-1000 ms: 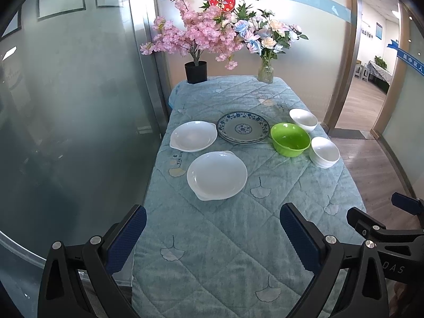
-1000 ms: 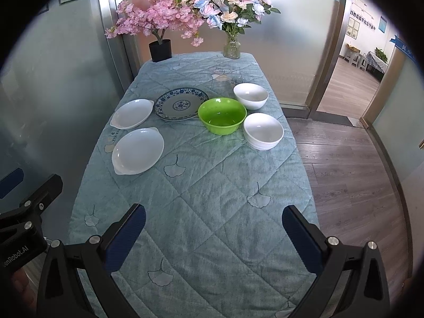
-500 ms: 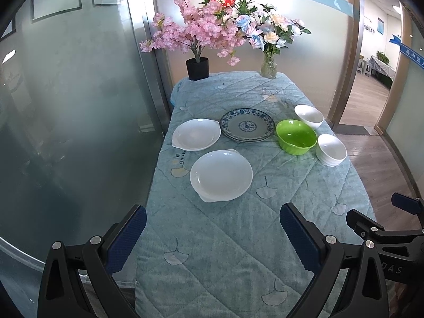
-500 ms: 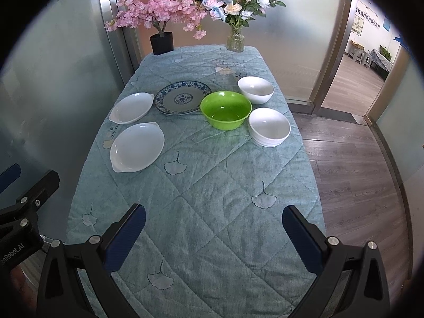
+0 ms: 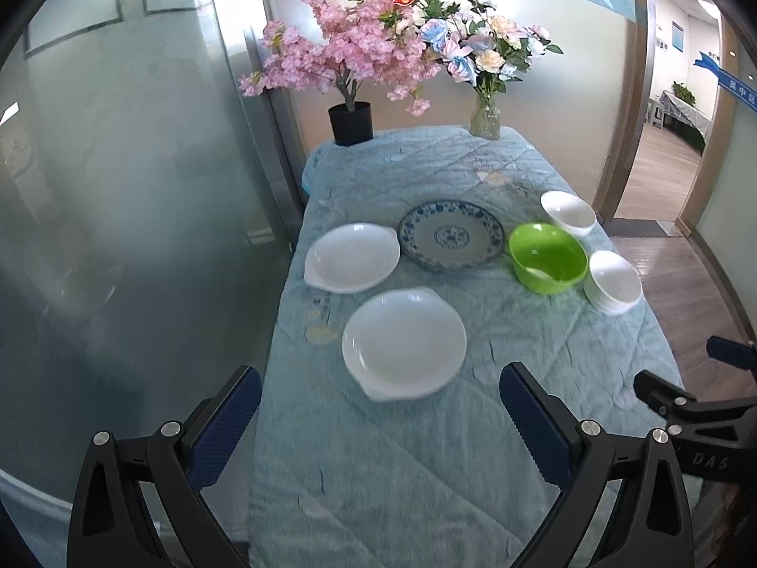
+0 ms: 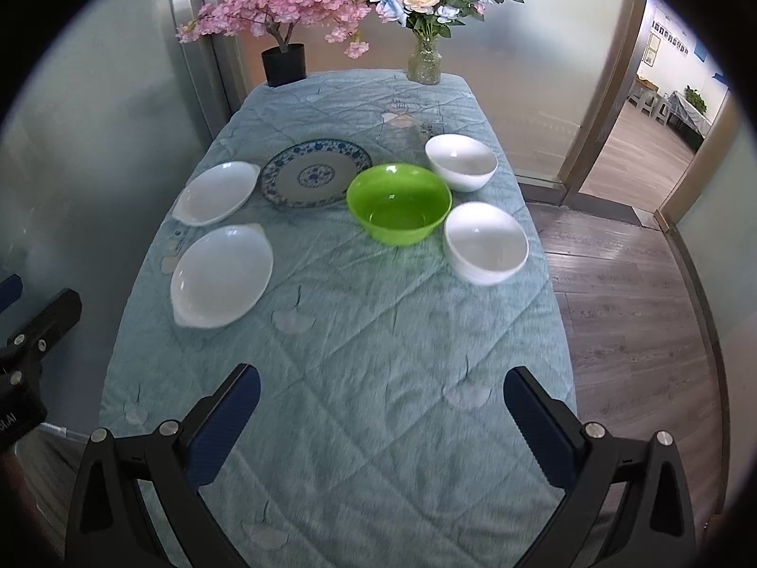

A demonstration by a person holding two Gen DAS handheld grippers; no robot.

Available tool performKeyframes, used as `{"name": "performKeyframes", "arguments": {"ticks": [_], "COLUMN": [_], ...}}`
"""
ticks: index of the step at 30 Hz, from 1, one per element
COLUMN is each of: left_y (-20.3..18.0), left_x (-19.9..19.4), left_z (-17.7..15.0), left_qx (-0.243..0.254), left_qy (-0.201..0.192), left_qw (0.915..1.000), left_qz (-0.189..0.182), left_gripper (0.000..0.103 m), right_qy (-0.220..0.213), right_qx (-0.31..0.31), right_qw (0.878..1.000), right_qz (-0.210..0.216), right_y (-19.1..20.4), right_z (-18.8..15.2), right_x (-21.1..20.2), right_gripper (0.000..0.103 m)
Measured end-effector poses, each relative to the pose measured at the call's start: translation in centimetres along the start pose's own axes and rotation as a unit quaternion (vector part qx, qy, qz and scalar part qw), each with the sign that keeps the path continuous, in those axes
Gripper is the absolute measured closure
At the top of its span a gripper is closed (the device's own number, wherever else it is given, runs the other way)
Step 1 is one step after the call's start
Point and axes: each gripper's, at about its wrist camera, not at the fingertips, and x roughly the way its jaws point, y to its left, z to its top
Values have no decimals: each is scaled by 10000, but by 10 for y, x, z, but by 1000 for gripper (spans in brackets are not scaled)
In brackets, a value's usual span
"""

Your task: Organize plates and bowls

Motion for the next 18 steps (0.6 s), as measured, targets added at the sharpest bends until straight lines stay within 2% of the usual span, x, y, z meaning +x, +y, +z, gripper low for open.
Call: {"name": "performKeyframes", "arguments": {"ticks": [4,6,9,11,14,16,18], "left_y": [7,18,31,36,35,30,27], "left_x": [25,44,82,114,153,186,222], "left_z": [38,64,106,134,166,186,197], "left_qx": [-82,-352,-801,-1051,-1225,-1333,-1493], "left_qy": [57,167,589,926,1133,1338,1603], "left_qw": [9994,9965,9862,9763,9669,9584,9485], "left_qz": [-336,-738,-1325,-1650,-1928,-2140,-2290], "left_gripper": [1,1,2,2,3,4,9], "right_qy": [-227,-406,-755,-902,-1034,-931,-761], "right_qx": [-292,-409,-619,-768,-1346,-1717,-1817], "right_qw": [9991,9973,9930,9893,9794,9722,9701], "right_qz": [222,460,670,850,1090,1293,1414], "right_y": [-12,-22,-40,-47,-43,-33,-28], "right_z": [39,67,128,167,224,255,282], "right_x": [5,5,5,7,14,29,50], "right_gripper": [1,1,1,1,1,1,1]}}
